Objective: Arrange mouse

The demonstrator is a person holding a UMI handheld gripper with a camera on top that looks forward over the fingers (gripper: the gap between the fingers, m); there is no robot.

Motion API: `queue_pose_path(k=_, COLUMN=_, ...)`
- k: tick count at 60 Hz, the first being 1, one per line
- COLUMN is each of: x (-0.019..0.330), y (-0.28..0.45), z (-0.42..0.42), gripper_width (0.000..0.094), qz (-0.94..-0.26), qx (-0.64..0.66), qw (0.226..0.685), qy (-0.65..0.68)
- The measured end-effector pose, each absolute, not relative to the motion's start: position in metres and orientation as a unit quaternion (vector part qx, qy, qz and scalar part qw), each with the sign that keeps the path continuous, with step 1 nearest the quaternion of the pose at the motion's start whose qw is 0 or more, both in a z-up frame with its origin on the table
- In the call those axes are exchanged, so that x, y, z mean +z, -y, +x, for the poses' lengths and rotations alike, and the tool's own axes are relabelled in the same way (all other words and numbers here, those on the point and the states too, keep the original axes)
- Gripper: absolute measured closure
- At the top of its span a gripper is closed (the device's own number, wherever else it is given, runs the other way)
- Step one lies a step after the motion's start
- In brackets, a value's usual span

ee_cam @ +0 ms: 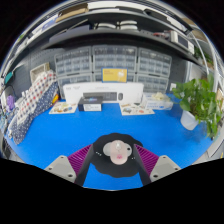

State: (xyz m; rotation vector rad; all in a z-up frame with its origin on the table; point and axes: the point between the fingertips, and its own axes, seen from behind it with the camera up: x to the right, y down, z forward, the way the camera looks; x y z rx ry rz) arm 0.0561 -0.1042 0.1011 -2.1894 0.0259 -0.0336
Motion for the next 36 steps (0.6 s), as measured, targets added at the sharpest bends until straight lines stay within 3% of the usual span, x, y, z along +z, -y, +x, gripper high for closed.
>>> queue_pose_path(k=8, x=0.156, y=0.139, z=0.039, gripper_width=0.0137, qz=-0.872, qx=-0.008, qw=0.489, qy=-0.016)
queue_pose_path(k=16, x=0.187, y=0.174, z=0.023, gripper_width=0.0135, qz=-0.866, qx=-0.006, qw=0.501, qy=-0.012)
queue_pose_path(k=36, x=0.206, y=0.231, z=-0.004, gripper_width=0.0136, qz=-0.865, qx=-0.01, qw=0.502, qy=0.006)
